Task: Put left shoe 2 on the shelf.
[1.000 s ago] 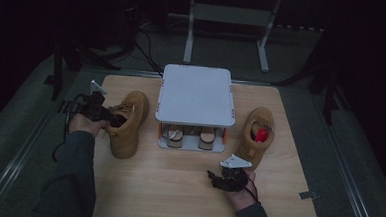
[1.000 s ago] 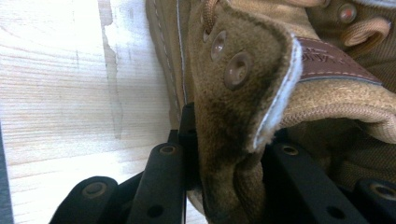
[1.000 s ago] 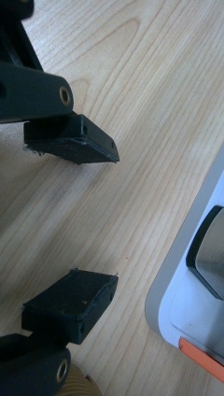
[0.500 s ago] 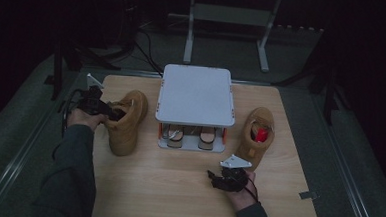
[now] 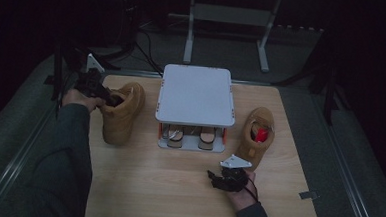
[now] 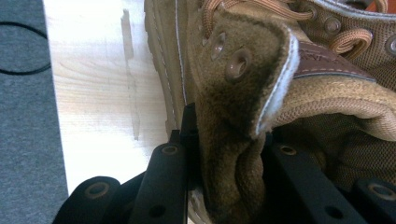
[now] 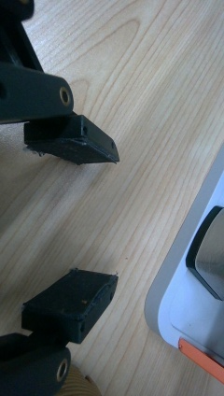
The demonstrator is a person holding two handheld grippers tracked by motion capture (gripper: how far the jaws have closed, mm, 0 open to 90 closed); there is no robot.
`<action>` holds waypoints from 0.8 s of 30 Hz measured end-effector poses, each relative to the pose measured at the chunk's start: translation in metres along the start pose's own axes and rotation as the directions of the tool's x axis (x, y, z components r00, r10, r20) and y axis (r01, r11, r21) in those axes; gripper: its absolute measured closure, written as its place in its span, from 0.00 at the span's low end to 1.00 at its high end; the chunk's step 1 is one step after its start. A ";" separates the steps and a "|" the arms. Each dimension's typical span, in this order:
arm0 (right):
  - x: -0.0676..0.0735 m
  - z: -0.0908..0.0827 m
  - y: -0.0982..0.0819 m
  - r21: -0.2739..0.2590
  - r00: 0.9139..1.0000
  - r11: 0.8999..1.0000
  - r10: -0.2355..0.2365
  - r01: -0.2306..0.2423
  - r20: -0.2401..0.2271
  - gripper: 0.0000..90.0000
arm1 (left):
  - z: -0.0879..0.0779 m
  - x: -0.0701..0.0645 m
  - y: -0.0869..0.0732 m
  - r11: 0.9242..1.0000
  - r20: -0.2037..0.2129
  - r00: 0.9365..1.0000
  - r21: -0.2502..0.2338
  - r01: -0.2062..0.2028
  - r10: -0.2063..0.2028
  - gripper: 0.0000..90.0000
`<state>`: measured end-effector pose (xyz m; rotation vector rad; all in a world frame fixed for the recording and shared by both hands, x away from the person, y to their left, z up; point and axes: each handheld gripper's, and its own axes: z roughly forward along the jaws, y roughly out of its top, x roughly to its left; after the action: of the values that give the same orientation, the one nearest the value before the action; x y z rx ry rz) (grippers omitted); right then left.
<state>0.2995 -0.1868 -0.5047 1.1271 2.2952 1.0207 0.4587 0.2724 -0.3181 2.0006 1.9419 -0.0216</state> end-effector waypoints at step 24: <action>0.000 0.000 0.000 0.001 1.000 1.000 -0.003 0.003 -0.003 0.39 | -0.083 -0.060 0.039 0.993 0.015 0.999 -0.110 0.049 -0.048 0.85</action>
<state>0.2996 -0.1871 -0.5048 1.1230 2.2992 1.0212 0.4740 0.2354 -0.2162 1.8788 1.9399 0.0600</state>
